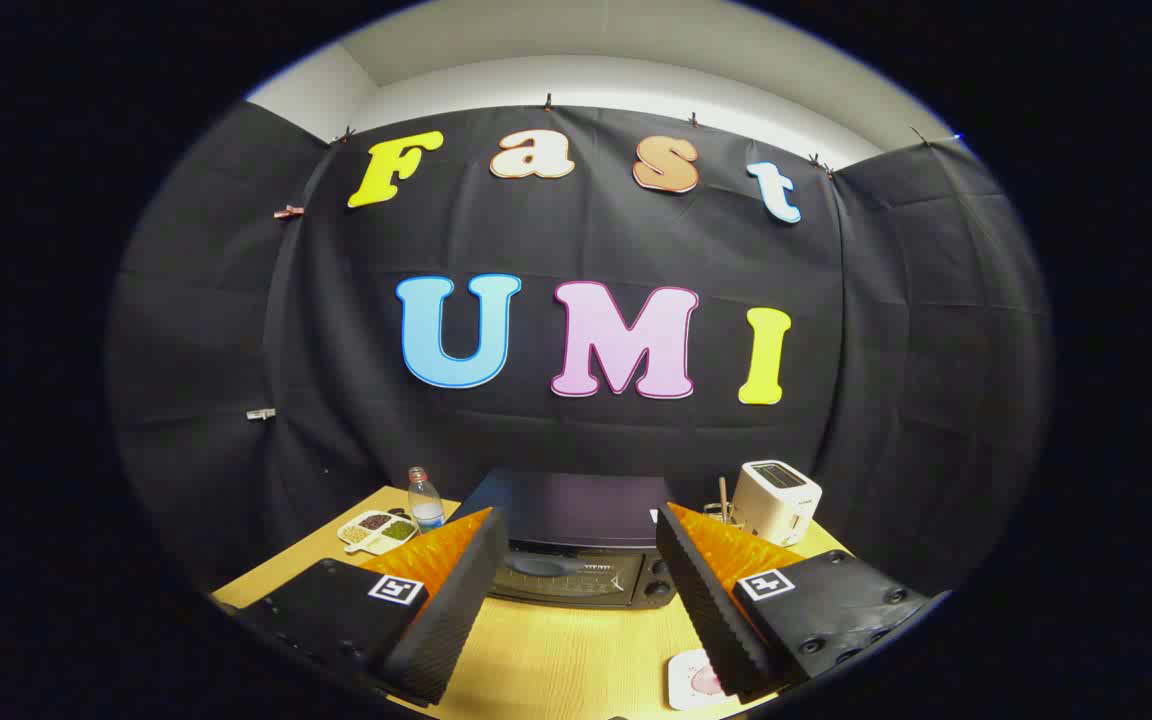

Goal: Open the toaster oven, put the food inside, and close the toaster oven door.

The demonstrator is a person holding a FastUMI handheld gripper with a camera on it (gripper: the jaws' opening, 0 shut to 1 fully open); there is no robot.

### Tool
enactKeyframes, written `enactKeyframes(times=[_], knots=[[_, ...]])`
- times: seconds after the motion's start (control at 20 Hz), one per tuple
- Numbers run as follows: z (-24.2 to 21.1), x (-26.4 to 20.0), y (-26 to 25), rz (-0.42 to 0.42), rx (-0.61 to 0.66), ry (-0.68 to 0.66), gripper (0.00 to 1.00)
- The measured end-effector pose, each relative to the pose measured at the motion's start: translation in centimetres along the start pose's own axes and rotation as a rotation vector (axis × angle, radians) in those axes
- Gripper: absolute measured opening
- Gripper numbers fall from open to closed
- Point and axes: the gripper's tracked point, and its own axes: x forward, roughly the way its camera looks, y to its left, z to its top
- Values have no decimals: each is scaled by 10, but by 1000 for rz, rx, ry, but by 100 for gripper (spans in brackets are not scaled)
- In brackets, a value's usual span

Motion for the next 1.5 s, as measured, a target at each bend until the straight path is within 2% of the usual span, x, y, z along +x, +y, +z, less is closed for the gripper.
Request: enactKeyframes(times=[1.05, 1.5], knots=[[-14, 15, 11, 33, 27, 19, 98], [-29, 61, 26, 44, 54, 57, 98]])
